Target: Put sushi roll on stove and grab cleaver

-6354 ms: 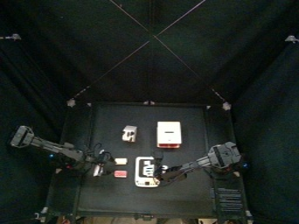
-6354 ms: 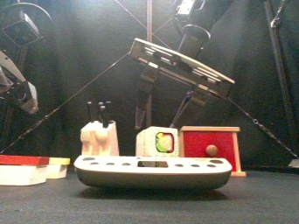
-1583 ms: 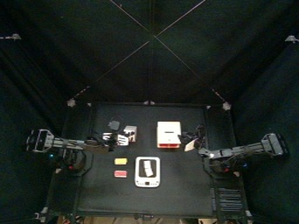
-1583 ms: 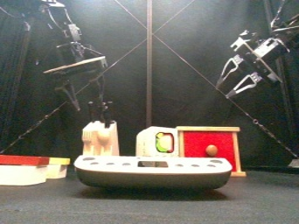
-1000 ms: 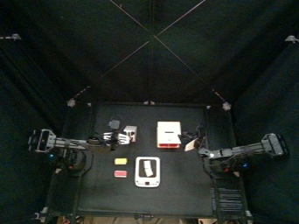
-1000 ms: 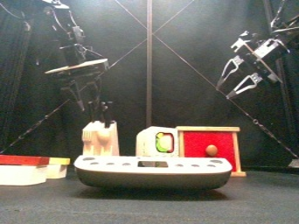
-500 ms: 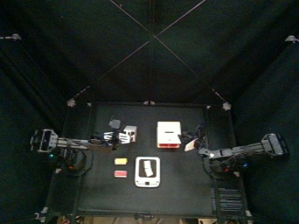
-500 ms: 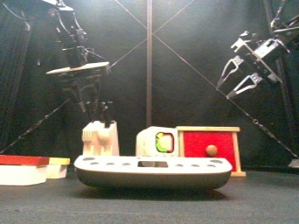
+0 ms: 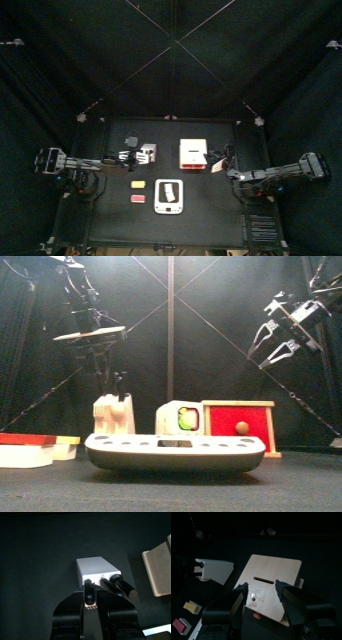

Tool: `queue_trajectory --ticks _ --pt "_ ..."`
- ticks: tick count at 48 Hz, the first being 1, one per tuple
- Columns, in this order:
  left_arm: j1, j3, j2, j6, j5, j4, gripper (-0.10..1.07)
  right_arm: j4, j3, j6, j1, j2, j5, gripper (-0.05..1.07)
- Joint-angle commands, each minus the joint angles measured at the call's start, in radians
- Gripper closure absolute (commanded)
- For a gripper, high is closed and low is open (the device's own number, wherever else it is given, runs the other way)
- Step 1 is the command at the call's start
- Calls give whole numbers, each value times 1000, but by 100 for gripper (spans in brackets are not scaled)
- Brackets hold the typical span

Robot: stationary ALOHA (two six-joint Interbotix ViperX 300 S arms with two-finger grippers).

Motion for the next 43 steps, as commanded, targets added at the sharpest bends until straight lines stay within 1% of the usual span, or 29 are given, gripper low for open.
queue_trajectory --ticks 1,19,43 --pt "3 -35 -14 3 3 6 47 -6 -8 0 -3 -5 2 19" --pt "12 -44 -31 58 23 8 47 -6 -6 0 -25 -8 0 19" --pt "11 -29 -31 58 23 3 47 -2 -5 0 -18 -8 -8 19"
